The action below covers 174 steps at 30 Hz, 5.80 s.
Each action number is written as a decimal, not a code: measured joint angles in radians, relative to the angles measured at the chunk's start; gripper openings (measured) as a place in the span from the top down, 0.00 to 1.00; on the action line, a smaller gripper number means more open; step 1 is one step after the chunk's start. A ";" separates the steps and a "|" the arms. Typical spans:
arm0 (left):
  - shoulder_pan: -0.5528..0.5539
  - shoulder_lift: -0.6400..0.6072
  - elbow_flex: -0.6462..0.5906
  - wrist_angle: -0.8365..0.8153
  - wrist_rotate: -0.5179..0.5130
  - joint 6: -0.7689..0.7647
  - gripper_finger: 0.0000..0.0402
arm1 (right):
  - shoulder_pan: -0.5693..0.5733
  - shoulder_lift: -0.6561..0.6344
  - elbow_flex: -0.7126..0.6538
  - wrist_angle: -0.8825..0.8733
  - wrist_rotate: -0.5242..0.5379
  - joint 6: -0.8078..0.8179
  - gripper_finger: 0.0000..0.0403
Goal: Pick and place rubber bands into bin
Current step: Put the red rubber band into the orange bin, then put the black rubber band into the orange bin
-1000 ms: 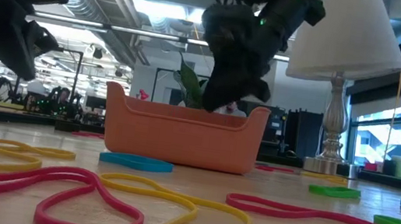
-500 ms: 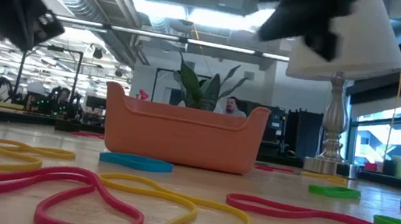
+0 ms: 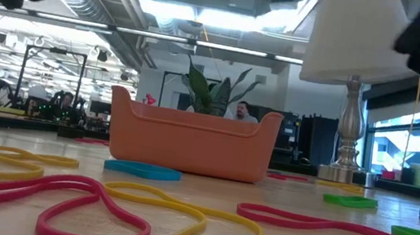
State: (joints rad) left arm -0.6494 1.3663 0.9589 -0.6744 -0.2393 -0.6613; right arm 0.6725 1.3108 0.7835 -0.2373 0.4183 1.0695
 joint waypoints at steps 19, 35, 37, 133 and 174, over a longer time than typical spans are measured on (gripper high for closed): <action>-0.192 0.304 0.071 0.006 0.256 -0.706 0.90 | 0.190 -0.025 -0.019 -0.042 -0.001 -0.064 0.97; -0.333 0.427 0.074 0.015 0.257 -1.014 0.71 | 0.198 -0.024 -0.019 -0.044 -0.001 -0.133 0.97; -0.334 0.446 0.077 0.012 0.262 -1.036 0.73 | 0.198 -0.024 -0.019 -0.044 -0.001 -0.135 0.97; 0.490 0.433 0.553 -0.479 -0.104 -0.056 0.99 | 0.187 -0.023 -0.018 -0.083 0.047 -0.184 0.97; 0.527 0.437 0.461 -0.361 -0.005 -0.164 0.72 | 0.187 -0.023 -0.018 -0.087 0.062 -0.183 0.97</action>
State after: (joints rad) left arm -0.1223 1.8032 1.4202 -1.0359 -0.2442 -0.8252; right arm 0.8593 1.2873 0.7654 -0.3241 0.4805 0.8869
